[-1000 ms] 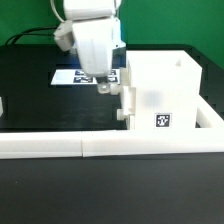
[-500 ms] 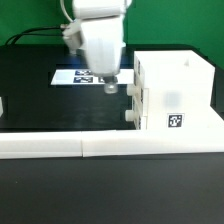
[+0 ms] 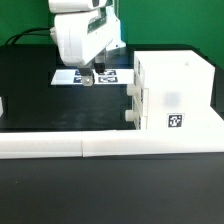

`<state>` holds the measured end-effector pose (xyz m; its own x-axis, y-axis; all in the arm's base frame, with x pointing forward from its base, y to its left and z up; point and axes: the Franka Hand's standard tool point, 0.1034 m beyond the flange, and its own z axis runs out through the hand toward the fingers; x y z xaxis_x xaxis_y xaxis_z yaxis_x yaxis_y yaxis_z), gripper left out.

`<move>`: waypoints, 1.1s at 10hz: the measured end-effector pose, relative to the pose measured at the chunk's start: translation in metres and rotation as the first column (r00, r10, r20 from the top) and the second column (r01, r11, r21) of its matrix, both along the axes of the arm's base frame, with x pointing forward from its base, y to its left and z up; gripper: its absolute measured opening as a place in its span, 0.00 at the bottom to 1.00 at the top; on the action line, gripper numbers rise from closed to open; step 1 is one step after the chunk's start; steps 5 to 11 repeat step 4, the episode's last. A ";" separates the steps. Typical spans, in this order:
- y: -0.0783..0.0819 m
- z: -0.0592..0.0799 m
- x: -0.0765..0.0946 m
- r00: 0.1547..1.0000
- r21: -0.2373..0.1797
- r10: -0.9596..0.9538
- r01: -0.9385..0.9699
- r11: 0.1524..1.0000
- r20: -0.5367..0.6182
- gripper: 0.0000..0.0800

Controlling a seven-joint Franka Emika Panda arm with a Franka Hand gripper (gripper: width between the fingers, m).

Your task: Assemble drawer

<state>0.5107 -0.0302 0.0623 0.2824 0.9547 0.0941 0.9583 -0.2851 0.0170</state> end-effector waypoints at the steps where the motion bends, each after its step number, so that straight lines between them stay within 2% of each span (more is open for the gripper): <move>1: 0.000 0.000 0.000 1.000 0.000 0.000 0.000 1.000 0.001 0.81; 11: 0.000 -0.001 0.000 1.000 0.001 -0.001 0.001 1.000 -0.002 0.81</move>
Offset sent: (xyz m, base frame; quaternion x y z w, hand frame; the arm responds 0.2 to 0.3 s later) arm 0.0000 0.0000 0.0000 0.0000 0.0000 0.0000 1.0000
